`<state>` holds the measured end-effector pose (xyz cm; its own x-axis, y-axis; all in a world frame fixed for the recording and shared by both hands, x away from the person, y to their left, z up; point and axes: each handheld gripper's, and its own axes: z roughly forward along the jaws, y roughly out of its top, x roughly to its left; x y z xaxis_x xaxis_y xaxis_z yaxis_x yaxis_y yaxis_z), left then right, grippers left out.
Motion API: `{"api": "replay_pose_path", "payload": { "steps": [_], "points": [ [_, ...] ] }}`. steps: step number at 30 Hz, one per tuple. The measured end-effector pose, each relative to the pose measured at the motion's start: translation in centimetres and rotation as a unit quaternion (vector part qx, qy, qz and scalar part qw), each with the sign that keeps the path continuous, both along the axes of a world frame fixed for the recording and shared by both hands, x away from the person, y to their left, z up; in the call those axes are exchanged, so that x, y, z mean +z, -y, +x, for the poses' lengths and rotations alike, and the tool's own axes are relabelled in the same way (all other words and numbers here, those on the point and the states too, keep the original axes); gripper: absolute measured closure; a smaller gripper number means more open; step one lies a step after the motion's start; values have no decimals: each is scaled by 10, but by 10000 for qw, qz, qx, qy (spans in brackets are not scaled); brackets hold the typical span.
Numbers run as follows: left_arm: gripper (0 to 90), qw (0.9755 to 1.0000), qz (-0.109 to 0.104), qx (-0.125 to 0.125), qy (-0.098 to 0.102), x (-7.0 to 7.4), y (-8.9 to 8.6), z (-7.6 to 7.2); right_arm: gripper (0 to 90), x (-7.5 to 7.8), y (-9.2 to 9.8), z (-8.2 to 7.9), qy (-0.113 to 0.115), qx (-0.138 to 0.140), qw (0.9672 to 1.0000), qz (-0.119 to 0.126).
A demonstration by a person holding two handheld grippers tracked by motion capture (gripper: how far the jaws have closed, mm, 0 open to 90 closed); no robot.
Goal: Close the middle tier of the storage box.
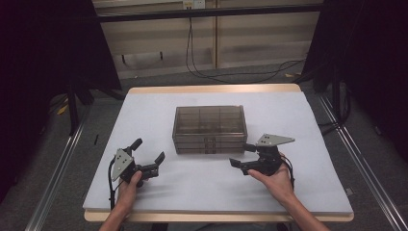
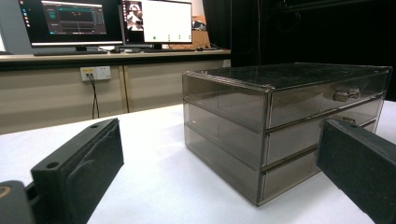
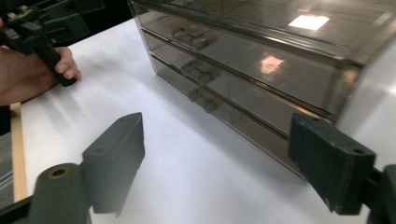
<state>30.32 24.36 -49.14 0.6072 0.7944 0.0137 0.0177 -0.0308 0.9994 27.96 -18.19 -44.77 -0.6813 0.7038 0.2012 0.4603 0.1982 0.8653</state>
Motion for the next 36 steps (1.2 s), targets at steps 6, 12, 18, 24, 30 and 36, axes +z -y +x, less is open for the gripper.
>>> {"api": "replay_pose_path", "payload": {
  "steps": [6,12,18,24,30,36],
  "points": [
    [9,10000,-7,4,-2,0,0,0,106,1,18,-7,18,-267,9996,-25],
    [8,10000,-25,-8,-6,0,0,0,52,3,37,-11,70,-547,9984,-112],
    [9,10000,-34,14,-5,0,1,0,24,4,56,-17,30,-704,9974,-166],
    [8,10000,-23,13,-14,0,1,0,17,-1,74,-22,1,-815,9967,-29],
    [7,10000,-15,17,-18,0,0,0,3,-3,95,-26,-30,-841,9961,271],
    [9,10000,0,-67,-8,0,1,-1,6,-7,109,-33,-81,-1182,9930,36]
  ]
}}
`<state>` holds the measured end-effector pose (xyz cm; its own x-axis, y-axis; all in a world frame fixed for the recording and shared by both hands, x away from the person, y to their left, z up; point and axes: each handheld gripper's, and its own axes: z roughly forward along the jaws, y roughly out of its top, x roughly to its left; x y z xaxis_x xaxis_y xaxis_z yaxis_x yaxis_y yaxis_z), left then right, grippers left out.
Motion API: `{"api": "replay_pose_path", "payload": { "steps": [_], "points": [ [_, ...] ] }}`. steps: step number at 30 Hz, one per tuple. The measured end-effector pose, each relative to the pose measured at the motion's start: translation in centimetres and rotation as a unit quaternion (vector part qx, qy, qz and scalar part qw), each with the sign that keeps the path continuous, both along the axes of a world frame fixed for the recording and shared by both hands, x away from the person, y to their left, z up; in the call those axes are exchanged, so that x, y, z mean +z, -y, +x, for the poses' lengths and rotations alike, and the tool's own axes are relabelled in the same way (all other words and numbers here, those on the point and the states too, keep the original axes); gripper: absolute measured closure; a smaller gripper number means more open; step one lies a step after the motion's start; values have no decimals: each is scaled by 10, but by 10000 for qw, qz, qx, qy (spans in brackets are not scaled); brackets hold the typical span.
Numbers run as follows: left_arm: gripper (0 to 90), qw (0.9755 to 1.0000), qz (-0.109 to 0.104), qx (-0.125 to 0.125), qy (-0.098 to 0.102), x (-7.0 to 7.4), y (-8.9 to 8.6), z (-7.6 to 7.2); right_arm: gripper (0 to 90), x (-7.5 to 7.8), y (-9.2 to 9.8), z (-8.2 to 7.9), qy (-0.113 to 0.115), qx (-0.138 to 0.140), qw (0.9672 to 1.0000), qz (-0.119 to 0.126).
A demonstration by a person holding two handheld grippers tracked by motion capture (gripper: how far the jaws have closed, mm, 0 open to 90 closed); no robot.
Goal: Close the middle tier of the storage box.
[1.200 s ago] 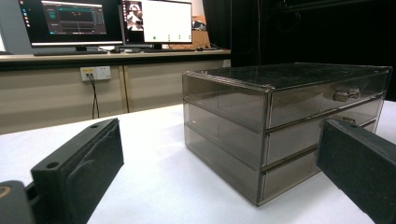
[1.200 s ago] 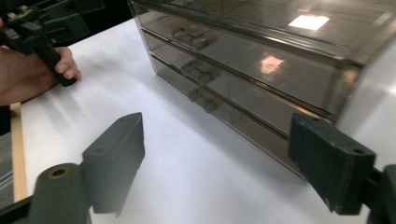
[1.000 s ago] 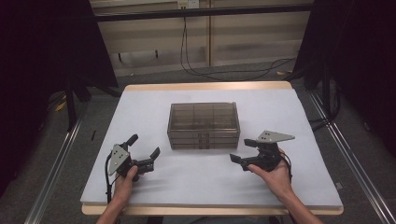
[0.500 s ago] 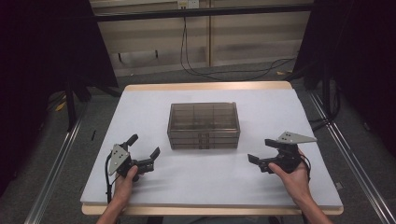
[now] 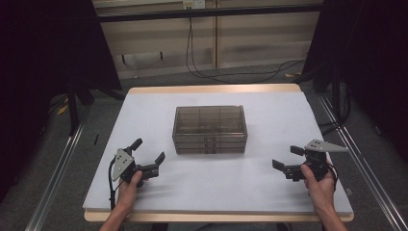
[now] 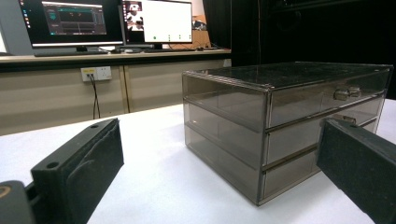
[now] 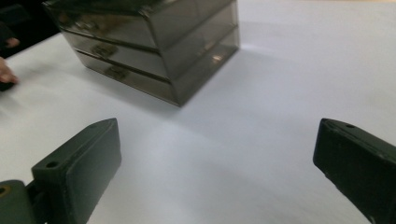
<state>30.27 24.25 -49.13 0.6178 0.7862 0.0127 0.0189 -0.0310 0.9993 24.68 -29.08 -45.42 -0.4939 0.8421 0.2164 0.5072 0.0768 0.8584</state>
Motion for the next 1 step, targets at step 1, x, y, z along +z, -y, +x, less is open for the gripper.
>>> {"api": "replay_pose_path", "payload": {
  "steps": [1],
  "points": [
    [9,10000,2,22,19,0,-1,0,8,-3,2,0,-28,-55,10000,-42]
  ]
}}
